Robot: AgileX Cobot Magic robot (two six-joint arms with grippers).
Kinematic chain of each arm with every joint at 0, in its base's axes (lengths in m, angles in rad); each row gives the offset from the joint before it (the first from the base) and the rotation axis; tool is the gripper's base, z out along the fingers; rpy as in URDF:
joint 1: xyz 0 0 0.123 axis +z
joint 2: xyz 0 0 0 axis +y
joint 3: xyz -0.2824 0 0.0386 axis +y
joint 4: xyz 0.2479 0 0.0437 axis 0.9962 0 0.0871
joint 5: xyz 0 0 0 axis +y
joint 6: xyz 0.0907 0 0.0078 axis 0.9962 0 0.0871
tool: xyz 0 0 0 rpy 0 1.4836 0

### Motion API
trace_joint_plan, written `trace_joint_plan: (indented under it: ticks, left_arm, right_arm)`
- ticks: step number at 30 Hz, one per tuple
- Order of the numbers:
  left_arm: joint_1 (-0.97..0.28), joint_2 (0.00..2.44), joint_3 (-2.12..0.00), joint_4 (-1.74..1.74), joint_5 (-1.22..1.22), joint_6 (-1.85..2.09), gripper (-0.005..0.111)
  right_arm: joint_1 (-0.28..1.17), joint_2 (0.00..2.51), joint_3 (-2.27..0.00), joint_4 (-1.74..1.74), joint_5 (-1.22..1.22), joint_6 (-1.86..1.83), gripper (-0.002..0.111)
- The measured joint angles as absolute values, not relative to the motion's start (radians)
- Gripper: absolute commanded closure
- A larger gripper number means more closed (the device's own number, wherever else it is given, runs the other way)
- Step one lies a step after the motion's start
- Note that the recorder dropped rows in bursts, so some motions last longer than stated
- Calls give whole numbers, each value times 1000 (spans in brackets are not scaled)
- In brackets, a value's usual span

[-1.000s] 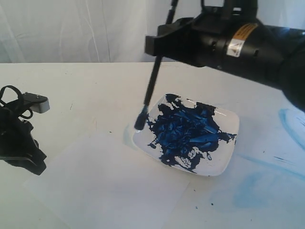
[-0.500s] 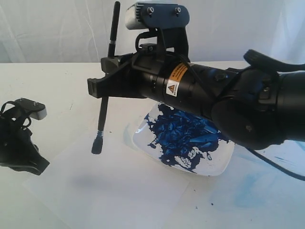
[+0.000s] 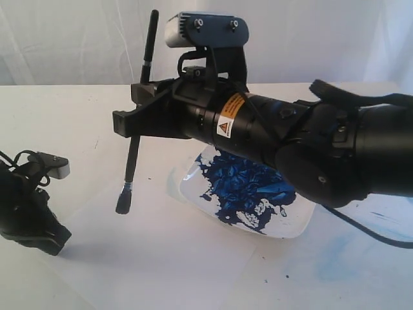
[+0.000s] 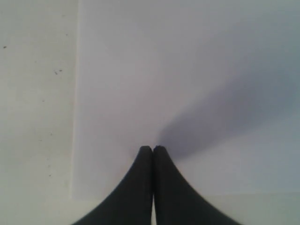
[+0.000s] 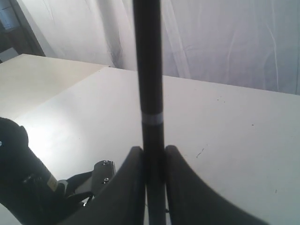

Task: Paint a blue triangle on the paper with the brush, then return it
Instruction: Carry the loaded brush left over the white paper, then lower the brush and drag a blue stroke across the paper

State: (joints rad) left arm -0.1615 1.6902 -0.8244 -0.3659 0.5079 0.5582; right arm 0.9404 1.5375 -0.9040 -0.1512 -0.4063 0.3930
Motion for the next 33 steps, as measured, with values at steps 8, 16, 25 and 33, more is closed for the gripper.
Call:
trace_joint_plan:
  ticks: [8,16,25,33]
  left_arm:
    - [-161,1699,-824,-351,508,558,107]
    - [-161,1701,-824,-349,508,558,107]
    - [-161,1701,-824,-349,508,558,107]
    - [-161,1701,-824,-349,508,558,107]
  right_arm:
    - [947,1592,-904,-217,-448,399,108]
    - [947,1650,-904,-224,-574,399,108]
    - [947,1705,-904,-280,-614,401,108]
    - [947,1705,-904,-305,-549,388,108]
